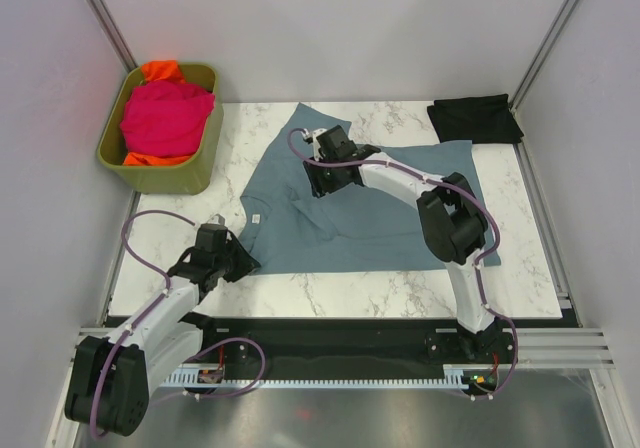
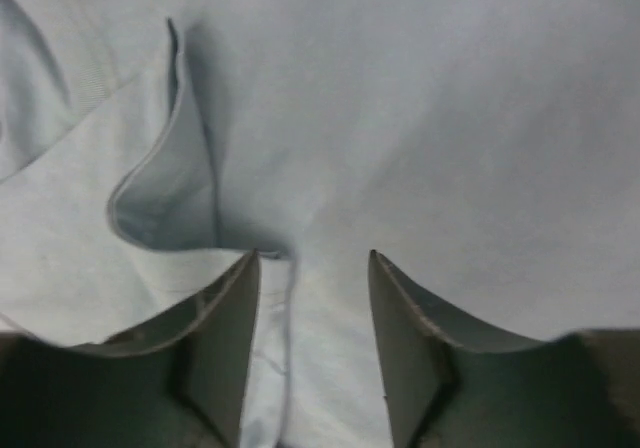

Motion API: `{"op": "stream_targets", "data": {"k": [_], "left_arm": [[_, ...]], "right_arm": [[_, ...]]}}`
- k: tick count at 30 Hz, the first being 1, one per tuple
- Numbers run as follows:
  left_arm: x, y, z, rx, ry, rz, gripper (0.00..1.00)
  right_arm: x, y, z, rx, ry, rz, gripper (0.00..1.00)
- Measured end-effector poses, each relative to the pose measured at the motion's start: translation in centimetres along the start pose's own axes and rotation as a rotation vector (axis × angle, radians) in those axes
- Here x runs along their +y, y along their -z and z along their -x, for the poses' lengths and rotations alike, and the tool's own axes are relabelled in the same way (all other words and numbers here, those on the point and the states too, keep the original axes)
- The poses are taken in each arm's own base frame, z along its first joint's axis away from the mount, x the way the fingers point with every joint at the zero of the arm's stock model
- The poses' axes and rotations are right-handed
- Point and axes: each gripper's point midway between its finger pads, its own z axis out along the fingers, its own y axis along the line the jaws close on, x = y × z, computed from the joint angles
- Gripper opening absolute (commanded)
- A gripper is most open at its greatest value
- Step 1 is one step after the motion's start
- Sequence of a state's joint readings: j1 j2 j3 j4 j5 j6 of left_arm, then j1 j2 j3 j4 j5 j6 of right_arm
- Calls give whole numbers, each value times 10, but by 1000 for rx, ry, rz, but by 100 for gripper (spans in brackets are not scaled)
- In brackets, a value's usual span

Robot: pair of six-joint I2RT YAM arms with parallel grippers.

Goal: Fold and stack the t-shirts
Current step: Fold the tshirt

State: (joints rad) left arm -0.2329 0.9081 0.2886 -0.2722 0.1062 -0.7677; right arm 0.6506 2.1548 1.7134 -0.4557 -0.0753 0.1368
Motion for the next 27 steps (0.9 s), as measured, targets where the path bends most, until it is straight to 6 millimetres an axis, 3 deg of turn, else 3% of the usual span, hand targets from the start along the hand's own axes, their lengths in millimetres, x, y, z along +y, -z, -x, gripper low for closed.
{"op": "stream_targets", "data": {"k": [12, 17, 27], "left_arm": [[0, 0, 0, 0, 0, 0, 27], [0, 0, 0, 0, 0, 0, 26], [0, 0, 0, 0, 0, 1, 26]], "right_arm": [[30, 0, 1, -18, -27, 105, 52], [31, -6, -1, -14, -41, 107, 52], [27, -23, -27, 41, -70, 101, 50]]}}
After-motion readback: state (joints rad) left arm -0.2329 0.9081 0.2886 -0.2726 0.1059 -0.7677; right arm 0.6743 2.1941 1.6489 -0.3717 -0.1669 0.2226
